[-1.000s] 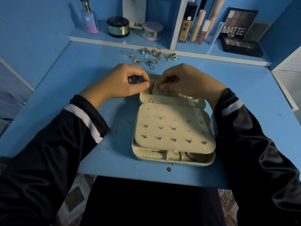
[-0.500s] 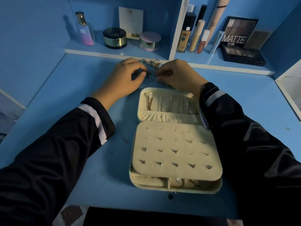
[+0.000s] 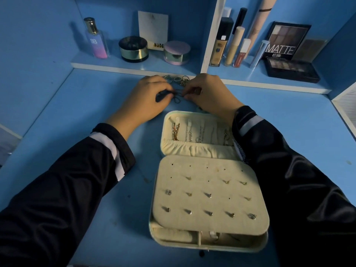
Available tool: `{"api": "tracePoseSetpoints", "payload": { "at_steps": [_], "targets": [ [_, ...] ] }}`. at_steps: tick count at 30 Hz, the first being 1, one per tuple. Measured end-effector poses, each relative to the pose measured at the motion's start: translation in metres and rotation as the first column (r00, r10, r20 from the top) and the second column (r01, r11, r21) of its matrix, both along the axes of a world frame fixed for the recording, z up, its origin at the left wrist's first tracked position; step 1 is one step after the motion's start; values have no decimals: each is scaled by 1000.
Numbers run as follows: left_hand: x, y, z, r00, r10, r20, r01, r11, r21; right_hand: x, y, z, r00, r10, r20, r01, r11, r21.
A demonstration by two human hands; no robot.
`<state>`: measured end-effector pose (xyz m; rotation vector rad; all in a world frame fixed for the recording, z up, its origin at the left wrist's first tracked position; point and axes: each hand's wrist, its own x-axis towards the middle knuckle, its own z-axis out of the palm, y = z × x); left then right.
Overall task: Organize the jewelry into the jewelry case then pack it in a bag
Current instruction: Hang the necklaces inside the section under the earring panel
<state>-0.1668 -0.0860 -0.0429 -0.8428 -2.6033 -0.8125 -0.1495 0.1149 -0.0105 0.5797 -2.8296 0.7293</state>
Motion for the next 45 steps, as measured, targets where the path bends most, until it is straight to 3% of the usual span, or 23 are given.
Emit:
{"api": "tracePoseSetpoints", "payload": {
  "at_steps": [9, 16, 25, 35, 45],
  "targets": [
    [3, 1, 2, 999, -19, -33, 21, 996, 84, -2, 1, -4, 999, 17, 41, -18, 999, 30],
    [19, 11, 13, 999, -2, 40, -14, 920, 392, 6, 1, 22, 996, -25, 85, 45, 970, -240],
    [37, 23, 30, 959, -152, 240, -24, 797, 604, 25, 3, 53, 993, 83, 85, -31, 873, -486],
    [54, 32, 50, 932, -263, 247, 11, 704, 710, 50, 6, 70, 990, 107, 95, -42, 853, -521],
    [66, 26, 58, 977, -197, 84, 114, 810, 575, 77, 12, 62, 990, 72, 125, -6, 887, -462]
  ]
}}
